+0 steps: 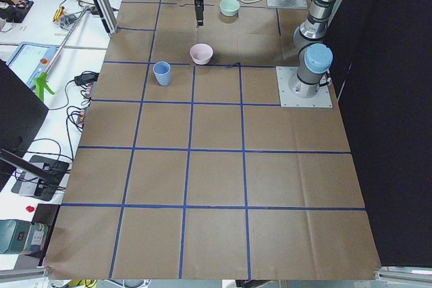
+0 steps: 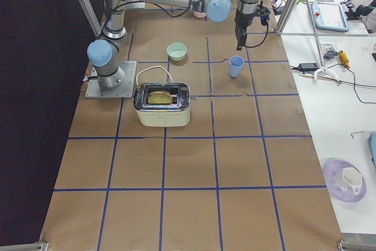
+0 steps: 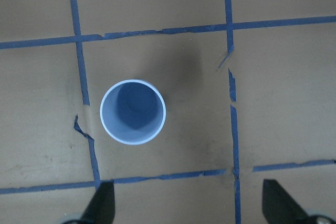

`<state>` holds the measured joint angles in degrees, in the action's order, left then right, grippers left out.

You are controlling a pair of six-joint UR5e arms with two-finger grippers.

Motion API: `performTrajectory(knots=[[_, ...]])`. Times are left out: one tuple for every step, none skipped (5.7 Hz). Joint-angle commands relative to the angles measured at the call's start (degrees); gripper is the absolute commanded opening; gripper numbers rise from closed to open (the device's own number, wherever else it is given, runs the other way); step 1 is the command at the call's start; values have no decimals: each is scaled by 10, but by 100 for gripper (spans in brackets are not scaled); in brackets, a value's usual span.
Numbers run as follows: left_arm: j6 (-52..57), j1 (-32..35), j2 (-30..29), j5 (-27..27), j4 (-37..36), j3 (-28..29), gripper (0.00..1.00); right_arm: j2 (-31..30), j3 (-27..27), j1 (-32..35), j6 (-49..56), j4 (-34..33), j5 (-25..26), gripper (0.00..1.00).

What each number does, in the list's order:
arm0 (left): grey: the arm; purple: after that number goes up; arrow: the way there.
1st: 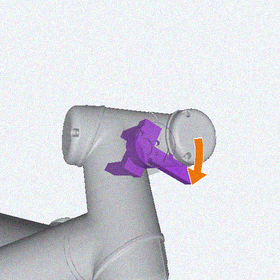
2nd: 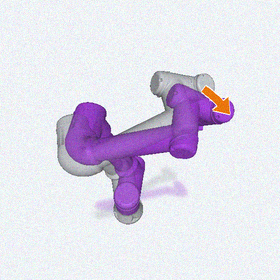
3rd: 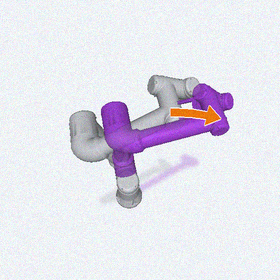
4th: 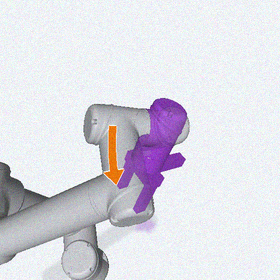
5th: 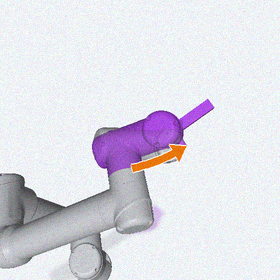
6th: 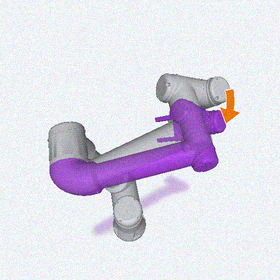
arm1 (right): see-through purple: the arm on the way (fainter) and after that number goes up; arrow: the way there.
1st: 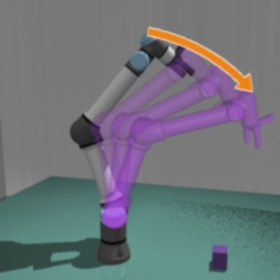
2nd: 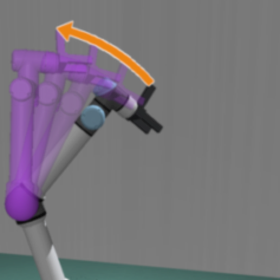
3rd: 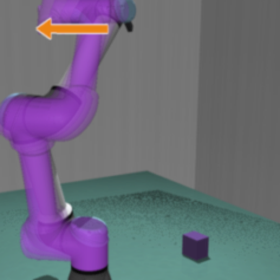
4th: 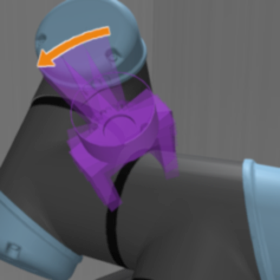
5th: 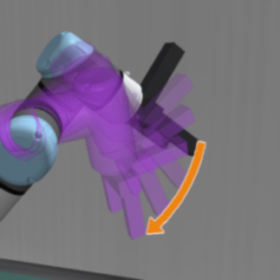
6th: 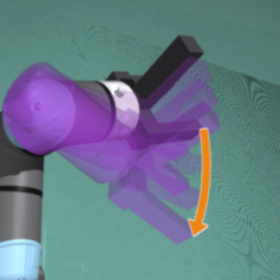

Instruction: Stack blue cups with both arms

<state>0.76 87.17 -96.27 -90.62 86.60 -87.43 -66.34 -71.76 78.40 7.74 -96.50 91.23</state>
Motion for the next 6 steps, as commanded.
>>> performTrajectory(knots=[[22,-15,-92,-1,-91,39,99,48,-16,-1,9,-52,-6,100],[74,-38,-148,0,-118,64,99,54,-54,-1,9,-88,-7,98],[77,-42,-179,0,-129,77,99,54,-102,-1,8,-142,-7,98],[72,-42,-209,0,-155,76,99,54,-135,-1,8,-178,-7,99],[70,-38,-230,0,-174,76,98,54,-149,-1,8,-185,-7,99],[71,-38,-238,0,-174,69,96,54,-149,-2,9,-187,-7,99]])
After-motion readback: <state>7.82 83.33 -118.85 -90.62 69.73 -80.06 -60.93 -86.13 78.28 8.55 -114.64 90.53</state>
